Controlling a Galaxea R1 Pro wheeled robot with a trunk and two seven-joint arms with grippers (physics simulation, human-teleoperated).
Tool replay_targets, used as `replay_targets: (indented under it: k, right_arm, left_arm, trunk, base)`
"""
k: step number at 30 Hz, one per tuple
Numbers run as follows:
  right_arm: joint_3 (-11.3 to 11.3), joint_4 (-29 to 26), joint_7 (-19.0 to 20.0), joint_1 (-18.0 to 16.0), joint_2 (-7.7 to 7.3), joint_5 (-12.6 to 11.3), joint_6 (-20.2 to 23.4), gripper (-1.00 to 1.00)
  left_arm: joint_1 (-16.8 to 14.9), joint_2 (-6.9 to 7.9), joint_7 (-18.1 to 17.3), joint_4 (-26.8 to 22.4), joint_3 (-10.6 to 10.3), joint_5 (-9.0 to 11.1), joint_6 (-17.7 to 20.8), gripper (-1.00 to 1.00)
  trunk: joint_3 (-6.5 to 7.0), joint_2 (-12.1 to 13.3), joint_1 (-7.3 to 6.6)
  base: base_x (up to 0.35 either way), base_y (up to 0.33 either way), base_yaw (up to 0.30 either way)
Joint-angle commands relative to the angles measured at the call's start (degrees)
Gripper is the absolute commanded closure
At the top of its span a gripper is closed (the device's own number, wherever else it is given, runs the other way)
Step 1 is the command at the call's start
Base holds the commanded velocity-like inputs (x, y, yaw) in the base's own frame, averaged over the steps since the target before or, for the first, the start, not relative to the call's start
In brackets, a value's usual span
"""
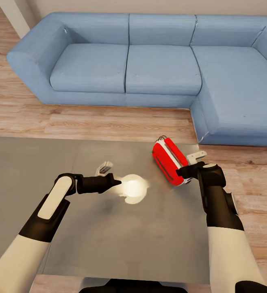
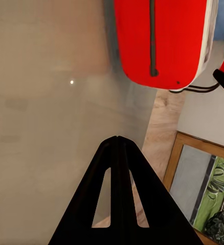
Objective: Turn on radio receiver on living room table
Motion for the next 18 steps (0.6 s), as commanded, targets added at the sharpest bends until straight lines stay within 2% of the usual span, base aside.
replay_targets:
  k: [1,18]
  right_arm:
    - [0.0,0.0,0.0,0.0,0.0,0.0,0.0,-1.0]
    - [-0.2,-0.8,0.4,0.0,-0.41,0.2,0.0,-1.0]
  left_arm:
    - [0.0,0.0,0.0,0.0,0.0,0.0,0.0,1.0]
    - [0.0,0.0,0.0,0.0,0.0,0.0,0.0,1.0]
  trunk:
    - [0.0,0.0,0.0]
    - [0.0,0.0,0.0]
  base:
    - [0.0,0.0,0.0]
    - [-0.001,0.0,0.0]
